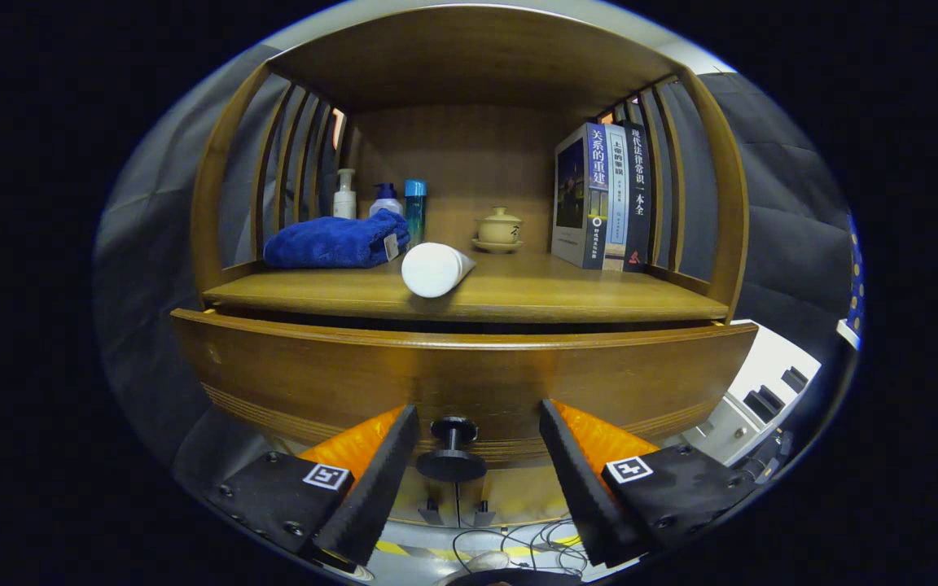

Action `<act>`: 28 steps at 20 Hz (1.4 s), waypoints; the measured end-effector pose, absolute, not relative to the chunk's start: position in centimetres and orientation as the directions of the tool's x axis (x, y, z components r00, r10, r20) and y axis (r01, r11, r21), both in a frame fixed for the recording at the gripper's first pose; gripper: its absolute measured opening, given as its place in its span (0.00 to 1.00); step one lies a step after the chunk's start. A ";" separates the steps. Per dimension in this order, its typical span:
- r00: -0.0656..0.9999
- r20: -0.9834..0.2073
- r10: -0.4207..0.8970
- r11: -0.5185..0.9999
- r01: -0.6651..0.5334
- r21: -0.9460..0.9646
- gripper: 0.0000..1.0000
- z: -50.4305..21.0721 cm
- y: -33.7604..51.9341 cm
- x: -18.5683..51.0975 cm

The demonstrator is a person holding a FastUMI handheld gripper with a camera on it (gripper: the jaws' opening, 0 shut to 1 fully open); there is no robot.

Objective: Pull open the drawer, take out the items inside it, and place them on the countertop above the cabinet.

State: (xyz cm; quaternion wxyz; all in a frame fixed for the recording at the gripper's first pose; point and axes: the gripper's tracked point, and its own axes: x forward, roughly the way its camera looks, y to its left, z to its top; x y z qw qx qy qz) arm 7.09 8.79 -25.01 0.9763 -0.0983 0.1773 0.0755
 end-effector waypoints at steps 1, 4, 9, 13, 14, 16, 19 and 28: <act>0.925 -0.362 0.112 0.969 -0.182 -0.165 0.99 -25.0 8.9 7.6; 0.925 -0.364 0.110 0.970 -0.179 -0.162 0.99 -25.1 9.2 8.9; 0.929 -0.355 0.104 0.971 -0.172 -0.164 0.99 -25.4 9.5 9.3; 0.921 -0.370 0.122 0.977 -0.177 -0.118 1.00 -24.3 9.3 7.5; 0.926 -0.359 0.121 0.980 -0.169 -0.107 0.99 -23.4 8.8 6.5; 0.937 -0.329 0.117 0.986 -0.149 -0.076 0.99 -21.2 7.5 4.8; 0.956 -0.274 0.108 0.991 -0.124 -0.043 0.99 -16.8 5.2 2.9; 0.992 -0.107 0.067 0.997 -0.072 -0.041 1.00 -3.0 0.1 1.4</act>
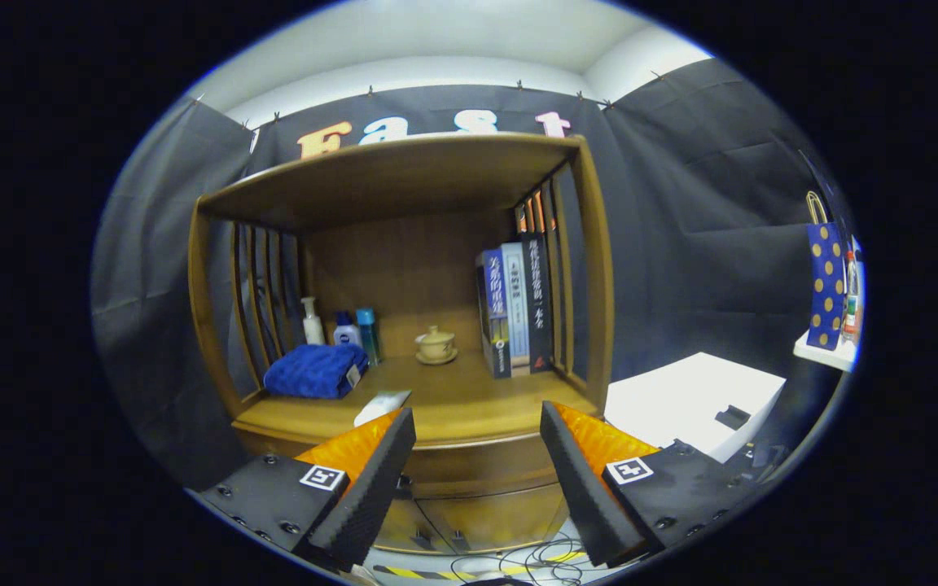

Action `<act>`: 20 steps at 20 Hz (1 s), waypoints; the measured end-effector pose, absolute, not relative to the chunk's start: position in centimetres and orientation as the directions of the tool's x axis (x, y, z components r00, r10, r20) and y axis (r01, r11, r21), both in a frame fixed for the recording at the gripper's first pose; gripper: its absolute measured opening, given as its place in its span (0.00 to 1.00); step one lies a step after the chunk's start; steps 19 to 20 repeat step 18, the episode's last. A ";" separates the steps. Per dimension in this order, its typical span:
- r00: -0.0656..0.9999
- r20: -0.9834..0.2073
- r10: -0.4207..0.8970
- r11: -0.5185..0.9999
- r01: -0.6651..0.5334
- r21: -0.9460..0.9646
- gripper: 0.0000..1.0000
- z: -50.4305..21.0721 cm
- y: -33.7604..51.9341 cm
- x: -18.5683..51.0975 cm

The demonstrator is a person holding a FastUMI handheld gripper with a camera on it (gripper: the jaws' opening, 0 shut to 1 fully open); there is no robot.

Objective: Pull open the drawer, take out the items inside it, and place them on the countertop above the cabinet.

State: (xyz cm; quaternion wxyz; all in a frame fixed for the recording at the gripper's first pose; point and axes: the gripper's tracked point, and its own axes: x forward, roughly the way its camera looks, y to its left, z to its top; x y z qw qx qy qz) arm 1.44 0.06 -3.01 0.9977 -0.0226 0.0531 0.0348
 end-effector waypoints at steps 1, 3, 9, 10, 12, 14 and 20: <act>0.993 -0.096 0.064 0.997 -0.068 -0.042 1.00 -1.9 -0.2 1.5; 0.996 -0.073 0.059 0.997 -0.062 -0.045 0.99 0.0 -0.6 1.6; 0.997 0.001 0.071 0.997 -0.071 -0.008 0.98 5.1 0.2 1.8; 0.997 -0.009 0.077 0.997 -0.077 0.002 0.98 5.1 0.7 1.4; 0.995 -0.034 0.093 0.996 -0.093 -0.006 0.98 4.5 1.7 0.4; 0.994 -0.046 0.097 0.994 -0.100 -0.045 0.98 3.9 2.2 0.0; 0.991 -0.044 0.125 0.989 -0.128 -0.069 0.98 3.7 3.6 -0.2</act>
